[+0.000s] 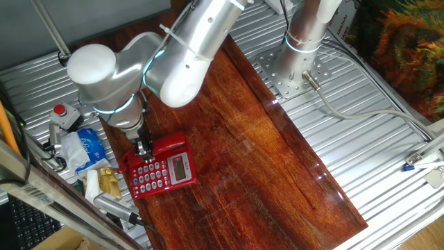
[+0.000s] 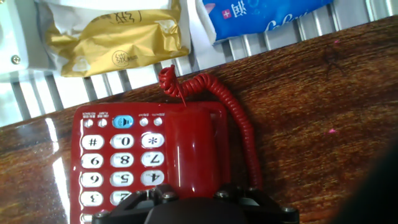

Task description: Place the handset of the telephone on the corresponding phone cradle

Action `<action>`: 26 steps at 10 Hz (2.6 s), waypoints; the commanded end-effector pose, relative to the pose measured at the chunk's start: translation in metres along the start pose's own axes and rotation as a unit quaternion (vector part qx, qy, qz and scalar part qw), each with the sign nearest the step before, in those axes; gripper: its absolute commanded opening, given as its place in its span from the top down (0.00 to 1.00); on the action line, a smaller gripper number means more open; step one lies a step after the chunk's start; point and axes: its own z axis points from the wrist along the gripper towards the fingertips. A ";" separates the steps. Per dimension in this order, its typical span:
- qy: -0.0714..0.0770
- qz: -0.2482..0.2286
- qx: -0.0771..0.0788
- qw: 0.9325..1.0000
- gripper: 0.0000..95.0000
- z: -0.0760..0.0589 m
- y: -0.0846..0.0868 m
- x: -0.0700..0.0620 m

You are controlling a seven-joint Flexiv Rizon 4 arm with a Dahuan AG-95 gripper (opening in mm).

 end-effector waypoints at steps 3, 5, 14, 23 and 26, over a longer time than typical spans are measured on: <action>0.001 0.000 -0.007 1.000 1.00 -0.006 0.002 0.004; 0.005 0.000 -0.007 1.000 1.00 -0.006 0.002 0.004; 0.010 -0.601 -0.009 0.799 1.00 -0.006 0.002 0.004; 0.002 -0.630 -0.015 0.776 1.00 -0.006 0.002 0.004; 0.003 -0.615 -0.013 0.789 1.00 -0.006 0.002 0.004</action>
